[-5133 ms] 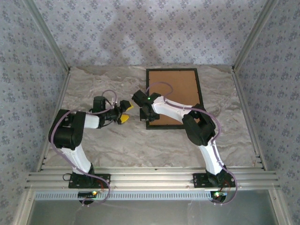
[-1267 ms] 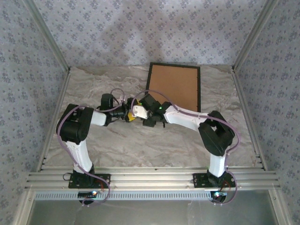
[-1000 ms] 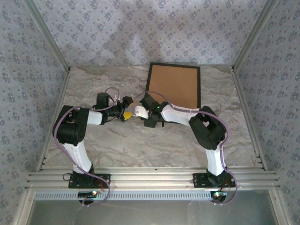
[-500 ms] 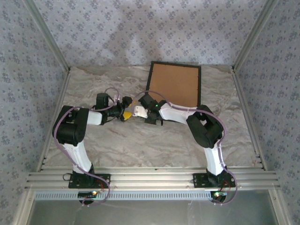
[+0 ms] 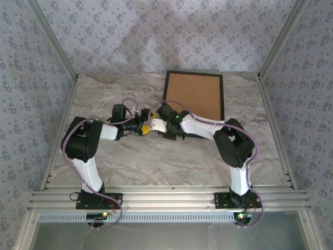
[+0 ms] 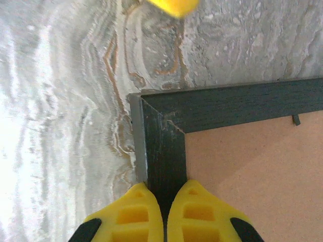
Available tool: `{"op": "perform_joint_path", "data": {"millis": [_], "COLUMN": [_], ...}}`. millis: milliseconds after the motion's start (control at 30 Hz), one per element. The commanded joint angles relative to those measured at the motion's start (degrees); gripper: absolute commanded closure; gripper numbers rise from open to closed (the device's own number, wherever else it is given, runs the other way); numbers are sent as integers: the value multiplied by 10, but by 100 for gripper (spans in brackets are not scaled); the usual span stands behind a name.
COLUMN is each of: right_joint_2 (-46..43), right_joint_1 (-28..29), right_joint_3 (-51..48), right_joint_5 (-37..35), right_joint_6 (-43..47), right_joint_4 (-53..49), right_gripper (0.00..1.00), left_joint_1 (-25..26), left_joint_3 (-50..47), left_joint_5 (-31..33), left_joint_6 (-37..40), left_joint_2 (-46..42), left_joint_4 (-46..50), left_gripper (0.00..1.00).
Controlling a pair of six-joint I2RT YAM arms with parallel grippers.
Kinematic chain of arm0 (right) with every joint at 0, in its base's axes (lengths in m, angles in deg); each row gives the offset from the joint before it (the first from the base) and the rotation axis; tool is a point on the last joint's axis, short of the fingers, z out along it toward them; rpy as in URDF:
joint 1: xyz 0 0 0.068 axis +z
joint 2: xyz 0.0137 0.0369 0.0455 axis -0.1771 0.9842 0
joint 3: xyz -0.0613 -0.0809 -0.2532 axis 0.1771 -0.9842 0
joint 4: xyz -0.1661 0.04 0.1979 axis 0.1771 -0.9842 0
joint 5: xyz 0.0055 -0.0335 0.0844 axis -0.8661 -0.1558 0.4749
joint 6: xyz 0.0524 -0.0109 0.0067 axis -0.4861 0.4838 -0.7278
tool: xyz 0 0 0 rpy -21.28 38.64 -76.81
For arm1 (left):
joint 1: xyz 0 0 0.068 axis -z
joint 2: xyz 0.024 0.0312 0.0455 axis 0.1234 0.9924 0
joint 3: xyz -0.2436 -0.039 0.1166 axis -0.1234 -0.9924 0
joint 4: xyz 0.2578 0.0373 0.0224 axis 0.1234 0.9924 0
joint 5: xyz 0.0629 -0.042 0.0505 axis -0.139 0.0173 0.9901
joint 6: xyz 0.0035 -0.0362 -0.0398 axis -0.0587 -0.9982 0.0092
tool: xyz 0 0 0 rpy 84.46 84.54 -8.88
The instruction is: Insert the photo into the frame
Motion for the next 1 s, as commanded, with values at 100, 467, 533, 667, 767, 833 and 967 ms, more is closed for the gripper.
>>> {"op": "perform_joint_path", "data": {"millis": [100,467,533,667,767,833,967], "right_joint_2": [-30,-29,-31,-37,-44,-48,-44], "right_joint_1": [8,11,12,12,11,10,11], "right_joint_3": [27,41,42,43,44,49,53], "right_joint_5": [33,30,30,30,32,40,43], "right_joint_6": [-14,-14,-13,-13,-11,-10,-13], "right_joint_4": [-29,-18,-18,-19,-17,-20,-16], "right_gripper": [100,100,100,100,100,100,100], "left_joint_1": [28,71,75,77,79,80,87], "left_joint_3": [26,63,67,74,77,78,84], "left_joint_5": [-23,-31,-31,-34,-39,-39,-39], "left_joint_6": [-49,-59,-60,-75,-76,-73,-83], "left_joint_2": [42,70,73,81,82,81,82], "left_joint_4": [-55,-62,-65,-88,-92,-90,-107], "left_gripper": [2,1,1,1,2,1,2]}}
